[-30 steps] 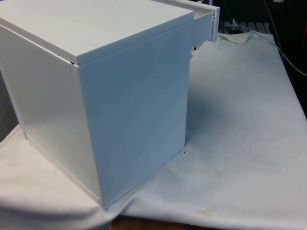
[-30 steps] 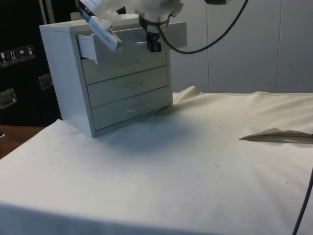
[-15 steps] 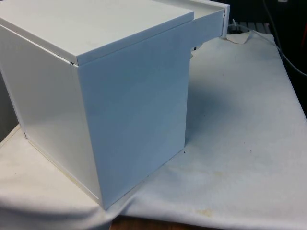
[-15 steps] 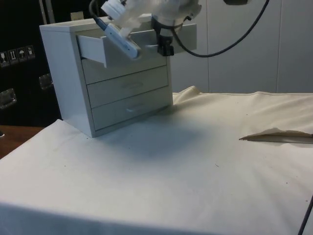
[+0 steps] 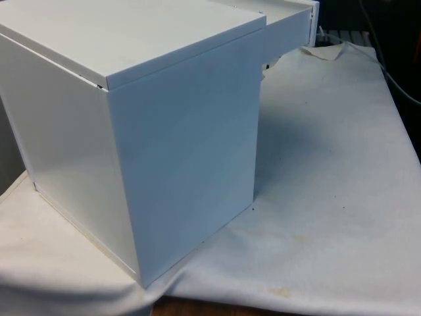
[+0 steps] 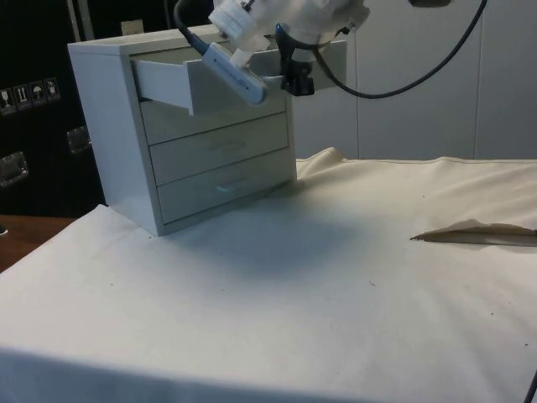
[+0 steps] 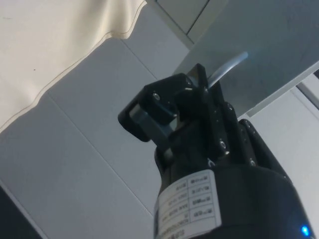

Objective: Open the drawer, then close it.

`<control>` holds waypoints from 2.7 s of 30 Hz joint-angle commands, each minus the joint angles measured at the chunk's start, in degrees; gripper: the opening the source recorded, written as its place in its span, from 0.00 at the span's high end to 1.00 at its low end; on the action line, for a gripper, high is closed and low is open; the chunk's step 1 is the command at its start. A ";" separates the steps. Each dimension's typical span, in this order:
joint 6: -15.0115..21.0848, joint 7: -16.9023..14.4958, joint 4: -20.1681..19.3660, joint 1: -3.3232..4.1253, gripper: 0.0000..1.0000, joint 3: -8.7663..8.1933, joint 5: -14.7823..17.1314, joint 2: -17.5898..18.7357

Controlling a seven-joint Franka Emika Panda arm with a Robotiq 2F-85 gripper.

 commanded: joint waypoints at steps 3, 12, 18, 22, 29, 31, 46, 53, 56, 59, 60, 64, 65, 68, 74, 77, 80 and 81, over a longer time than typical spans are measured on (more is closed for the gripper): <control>-0.23 0.06 -1.09 0.11 0.93 0.34 -0.29 -1.15; 0.00 0.00 -0.57 0.00 0.81 0.11 -0.46 -0.57; 0.06 0.00 -0.46 0.00 0.50 0.06 -0.40 -0.40; 0.06 0.00 -0.40 0.00 0.30 0.00 -0.40 -0.34; -0.40 0.74 -0.92 0.40 0.00 0.63 0.00 -0.40; -0.57 1.32 -1.43 0.57 0.00 1.20 0.29 -0.46; -0.86 5.96 -4.64 0.40 0.00 5.16 0.97 -0.34; 1.78 8.94 -5.96 0.34 0.00 4.87 0.52 1.60; 2.35 9.28 -5.90 0.23 0.00 4.76 0.29 2.06; 2.35 9.51 -5.79 0.29 0.00 4.76 0.29 2.18; 2.23 9.57 -5.79 0.34 0.00 4.81 0.34 2.18; 1.89 9.63 -5.67 0.40 0.00 4.98 0.52 2.41; 1.83 9.63 -5.67 0.34 0.00 5.04 0.57 2.41; 1.78 9.63 -5.61 0.34 0.00 5.04 0.57 2.41; 1.66 9.63 -5.61 0.34 0.30 5.04 0.63 2.41; 1.66 9.63 -5.61 0.34 0.46 5.04 0.63 2.41; 1.66 9.68 -5.61 0.34 0.67 5.04 0.63 2.41; 1.55 9.68 -5.61 0.34 0.72 5.10 0.63 2.46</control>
